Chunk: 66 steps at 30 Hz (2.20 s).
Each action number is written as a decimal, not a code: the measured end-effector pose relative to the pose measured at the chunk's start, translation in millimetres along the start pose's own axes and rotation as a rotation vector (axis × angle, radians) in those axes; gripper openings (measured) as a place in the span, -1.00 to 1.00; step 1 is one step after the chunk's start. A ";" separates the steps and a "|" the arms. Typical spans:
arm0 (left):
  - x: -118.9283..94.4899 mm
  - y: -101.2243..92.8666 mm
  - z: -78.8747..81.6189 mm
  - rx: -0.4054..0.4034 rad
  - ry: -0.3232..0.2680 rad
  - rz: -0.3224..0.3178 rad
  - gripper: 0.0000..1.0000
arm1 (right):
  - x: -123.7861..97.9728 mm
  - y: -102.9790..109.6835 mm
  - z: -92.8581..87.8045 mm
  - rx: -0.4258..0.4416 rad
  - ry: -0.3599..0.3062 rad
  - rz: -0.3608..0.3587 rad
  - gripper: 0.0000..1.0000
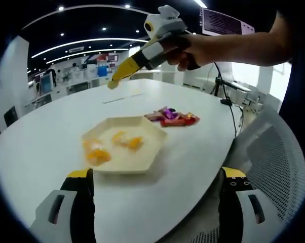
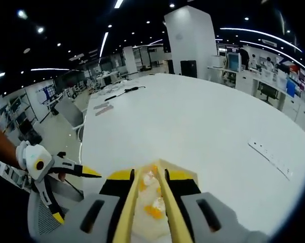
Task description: Place the target food into the container with the food tongs after gripping and lifting it, then release it inside without dropping or visibly crushing the food.
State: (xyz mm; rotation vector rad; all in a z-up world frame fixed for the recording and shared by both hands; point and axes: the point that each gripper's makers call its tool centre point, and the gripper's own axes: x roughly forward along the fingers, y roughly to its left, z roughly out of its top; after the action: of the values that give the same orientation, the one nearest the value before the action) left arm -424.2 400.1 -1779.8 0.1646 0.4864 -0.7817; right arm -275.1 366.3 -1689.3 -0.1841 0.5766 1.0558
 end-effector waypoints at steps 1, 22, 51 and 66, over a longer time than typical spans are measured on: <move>0.0 0.1 0.0 0.000 0.000 0.000 0.99 | -0.8 -0.7 0.8 -0.003 -0.003 -0.002 -0.55; -0.1 0.0 -0.8 0.001 0.003 -0.001 0.99 | -26.1 -8.8 7.5 -0.053 -0.056 -0.012 -0.51; -0.3 -0.9 1.3 -0.035 -0.013 -0.010 0.99 | -107.4 -47.2 -33.5 -0.035 -0.049 -0.073 -0.47; 0.3 -1.2 -0.2 -0.034 -0.005 -0.011 0.99 | -139.8 -60.0 -63.9 -0.023 -0.028 -0.110 -0.46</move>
State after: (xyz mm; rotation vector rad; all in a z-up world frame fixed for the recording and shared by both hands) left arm -424.9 399.2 -1780.0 0.1286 0.4959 -0.7841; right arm -296.9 203.3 -1676.3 -0.2188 0.5236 0.9576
